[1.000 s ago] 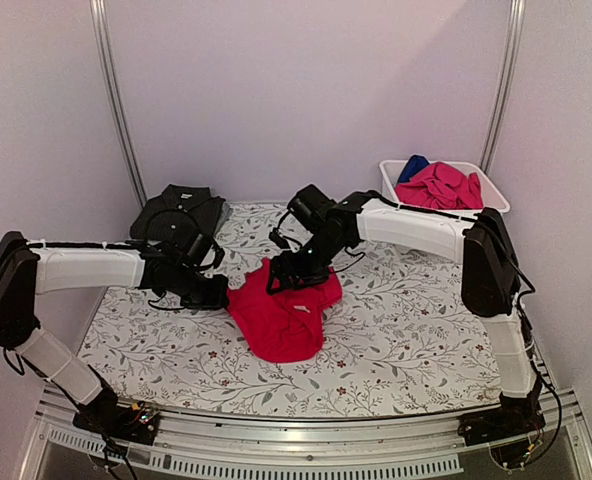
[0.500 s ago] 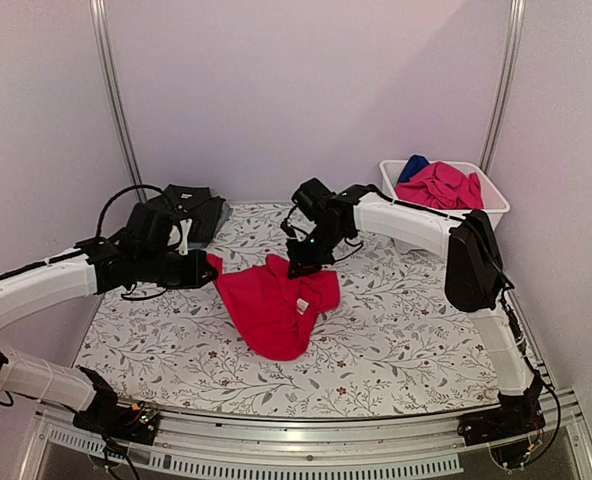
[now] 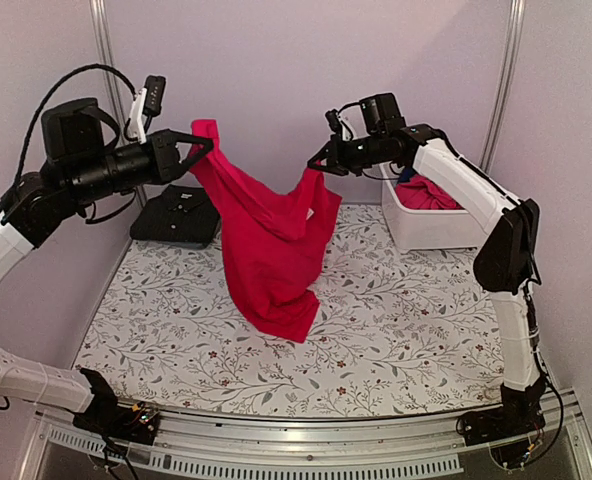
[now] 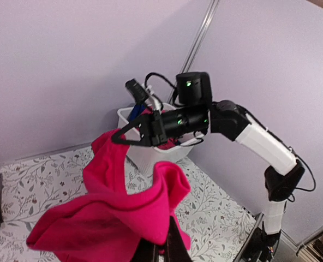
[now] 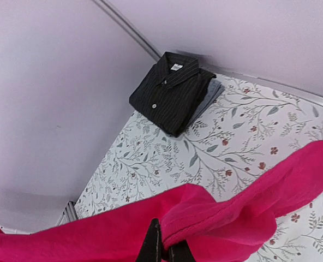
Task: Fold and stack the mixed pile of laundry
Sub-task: Flatten out the crumpled T-shirt at the center of the board.
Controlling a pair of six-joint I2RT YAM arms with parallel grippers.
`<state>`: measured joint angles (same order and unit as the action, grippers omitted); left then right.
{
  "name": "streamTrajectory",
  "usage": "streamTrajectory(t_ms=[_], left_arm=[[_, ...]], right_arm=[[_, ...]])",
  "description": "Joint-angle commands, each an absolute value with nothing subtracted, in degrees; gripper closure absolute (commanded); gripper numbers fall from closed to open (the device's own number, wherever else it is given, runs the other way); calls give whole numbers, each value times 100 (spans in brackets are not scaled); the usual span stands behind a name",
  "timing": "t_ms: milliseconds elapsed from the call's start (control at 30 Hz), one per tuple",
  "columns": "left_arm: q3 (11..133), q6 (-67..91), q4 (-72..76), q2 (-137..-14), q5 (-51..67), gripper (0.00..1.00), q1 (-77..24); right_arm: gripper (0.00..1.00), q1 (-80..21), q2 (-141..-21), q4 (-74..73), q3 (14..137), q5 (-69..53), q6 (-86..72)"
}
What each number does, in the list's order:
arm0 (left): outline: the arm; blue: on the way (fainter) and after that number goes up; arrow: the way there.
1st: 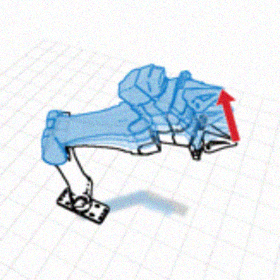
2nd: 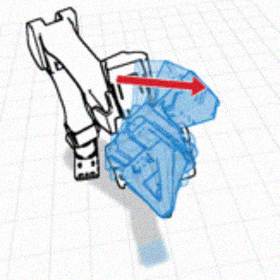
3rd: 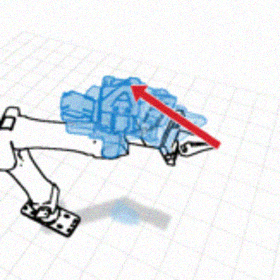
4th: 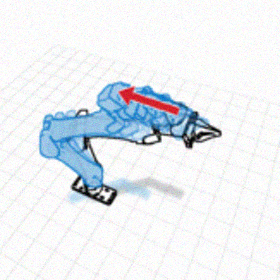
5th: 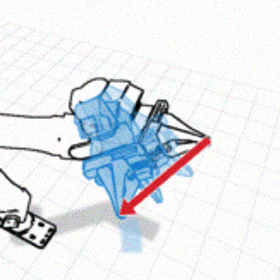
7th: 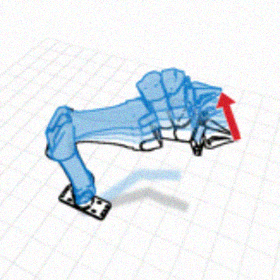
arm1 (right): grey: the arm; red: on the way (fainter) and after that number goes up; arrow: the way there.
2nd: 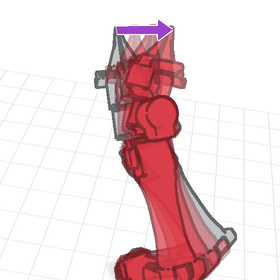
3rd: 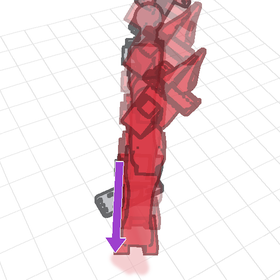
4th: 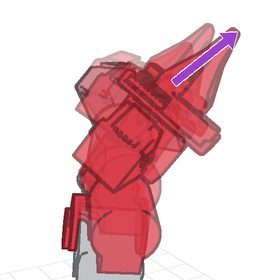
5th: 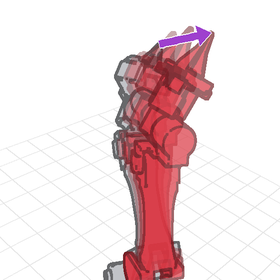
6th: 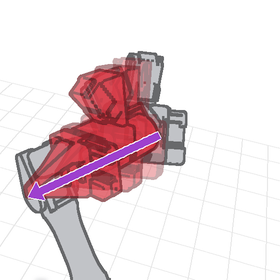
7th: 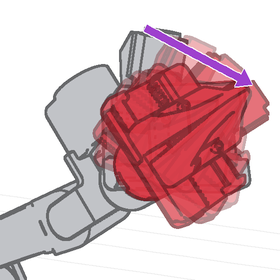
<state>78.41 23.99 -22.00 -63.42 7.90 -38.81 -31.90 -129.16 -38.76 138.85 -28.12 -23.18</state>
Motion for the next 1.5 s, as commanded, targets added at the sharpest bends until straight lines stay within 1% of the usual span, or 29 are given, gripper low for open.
streamTrajectory(t_ms=[0, 167, 200, 267, 300, 333, 367, 400, 433, 467, 533, 667, 833, 900, 1067, 1133, 1200, 1233, 1367, 1400, 1467], left_arm=[[9073, 1705, -2329, -6983, 478, 100, -4452], [10309, 1244, -2398, -7822, 622, 100, -5035], [10487, 1194, -2448, -8022, 697, 100, -5130], [10647, 1184, -2575, -8400, 839, 100, -5243], [10597, 1200, -2574, -8531, 896, 100, -5259], [10486, 1239, -2525, -8636, 913, 100, -5266], [10324, 1268, -2459, -8728, 893, 100, -5269], [10192, 1278, -2416, -8813, 871, 100, -5269], [10096, 1280, -2425, -8951, 777, 100, -5259], [10050, 1306, -2456, -9023, 740, 100, -5246], [10039, 1335, -2550, -9244, 764, 100, -5183], [10059, 1433, -2604, -9545, 956, 100, -5121], [10258, 1731, -2775, -9823, 1092, 100, -4913], [10408, 1808, -2860, -9927, 1124, 100, -4852], [10578, 2051, -2920, -10067, 1192, 100, -4749], [10607, 2137, -2918, -10101, 1221, 100, -4726], [10608, 2204, -2918, -10113, 1203, 100, -4712], [10616, 2224, -2919, -10108, 1200, 100, -4703], [10601, 2342, -2921, -10063, 1141, 100, -4637], [10585, 2372, -2913, -10028, 1132, 100, -4618], [10530, 2443, -2891, -9985, 1132, 100, -4567]], right_arm=[[100, -3496, -13078, -3595, 13555, -3520, -2191], [100, -3192, -12233, -3383, 12171, -3171, -1960], [98, -3088, -12146, -3473, 11973, -3131, -1947], [74, -2849, -11992, -3745, 11648, -3108, -1867], [55, -2737, -11811, -3812, 11409, -3066, -1780], [41, -2684, -11649, -3811, 11132, -2957, -1652], [31, -2659, -11381, -3769, 10797, -2848, -1573], [25, -2631, -11010, -3707, 10490, -2783, -1474], [21, -2614, -10795, -3667, 10135, -2744, -1365], [18, -2612, -10525, -3646, 9960, -2709, -1310], [15, -2617, -10066, -3559, 9426, -2867, -1201], [14, -2652, -9305, -3018, 8533, -3529, -1014], [12, -3227, -8555, -2393, 8020, -3618, -693], [11, -3538, -8490, -2254, 8009, -3528, -747], [5, -4099, -8803, -2289, 8327, -3040, -908], [6, -4302, -8988, -2363, 8483, -2629, -989], [12, -4425, -9187, -2449, 8618, -2079, -1104], [17, -4443, -9240, -2489, 8652, -1952, -1172], [37, -4456, -9376, -2646, 8677, -1316, -1447], [45, -4456, -9384, -2661, 8649, -1213, -1458], [56, -4456, -9378, -2683, 8607, -1141, -1467]])
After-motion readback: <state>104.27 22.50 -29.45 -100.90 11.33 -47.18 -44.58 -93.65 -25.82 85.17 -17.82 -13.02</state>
